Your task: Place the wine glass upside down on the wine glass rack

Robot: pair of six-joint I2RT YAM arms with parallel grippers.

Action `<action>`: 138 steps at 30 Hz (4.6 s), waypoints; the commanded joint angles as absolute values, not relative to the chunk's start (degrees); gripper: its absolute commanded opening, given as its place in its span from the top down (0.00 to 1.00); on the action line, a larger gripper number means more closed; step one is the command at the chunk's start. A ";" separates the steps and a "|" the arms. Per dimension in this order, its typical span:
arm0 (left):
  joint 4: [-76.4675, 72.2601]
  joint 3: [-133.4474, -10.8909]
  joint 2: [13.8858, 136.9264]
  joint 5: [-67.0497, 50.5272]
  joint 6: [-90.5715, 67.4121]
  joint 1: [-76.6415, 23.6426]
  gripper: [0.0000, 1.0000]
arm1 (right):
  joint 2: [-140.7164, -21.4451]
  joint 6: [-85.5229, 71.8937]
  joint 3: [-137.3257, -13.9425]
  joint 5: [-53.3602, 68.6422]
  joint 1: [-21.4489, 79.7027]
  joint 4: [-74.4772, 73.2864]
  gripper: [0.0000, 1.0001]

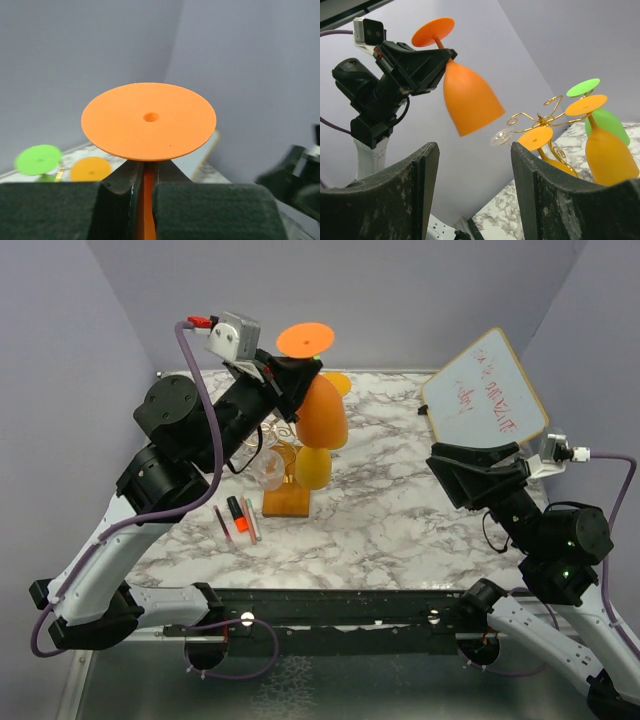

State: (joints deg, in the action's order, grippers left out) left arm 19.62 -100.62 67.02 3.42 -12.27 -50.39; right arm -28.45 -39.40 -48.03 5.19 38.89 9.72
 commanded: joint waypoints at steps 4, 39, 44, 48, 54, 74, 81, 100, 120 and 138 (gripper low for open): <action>9.39 -97.74 68.27 45.46 8.37 -50.45 1.00 | -28.91 -39.98 -48.63 2.53 38.74 8.22 0.36; 25.83 -77.88 62.94 8.19 -2.34 -4.76 1.00 | -34.57 -39.39 -48.71 4.48 38.69 10.17 0.36; 24.53 -72.42 57.04 -0.59 -2.25 -4.75 1.00 | -33.85 -39.90 -48.33 4.48 38.72 10.05 0.36; 21.15 -67.49 54.06 -6.41 -1.50 -4.77 1.00 | -33.44 -40.23 -48.08 4.74 38.69 10.15 0.36; 15.90 -59.45 50.87 -15.81 -2.75 -4.75 1.00 | -32.46 -40.34 -47.34 4.48 38.73 10.34 0.36; 12.49 -57.18 44.57 -19.97 -0.36 -4.66 1.00 | -57.62 -34.53 -73.14 8.98 38.71 -12.50 0.38; 13.56 -57.19 41.56 -20.87 2.00 -4.66 1.00 | -76.10 -38.53 -89.62 15.80 39.11 -16.87 0.35; 9.14 -54.62 37.24 -23.13 3.01 -4.66 1.00 | -101.14 -50.16 -113.79 13.52 50.78 -17.35 0.34; 10.96 -54.42 35.81 -22.24 -1.17 -4.66 0.89 | -105.74 -59.08 -113.89 23.11 53.09 -7.09 0.89; 30.25 -70.24 37.33 -18.33 -29.94 -4.70 0.22 | -106.78 -64.16 -112.13 22.13 53.04 -3.45 0.99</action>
State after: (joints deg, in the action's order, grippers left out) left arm 26.89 -67.42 35.99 -20.03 -16.49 -4.78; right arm -105.75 -63.05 -112.64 21.54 52.58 -6.11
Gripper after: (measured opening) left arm 0.822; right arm 0.023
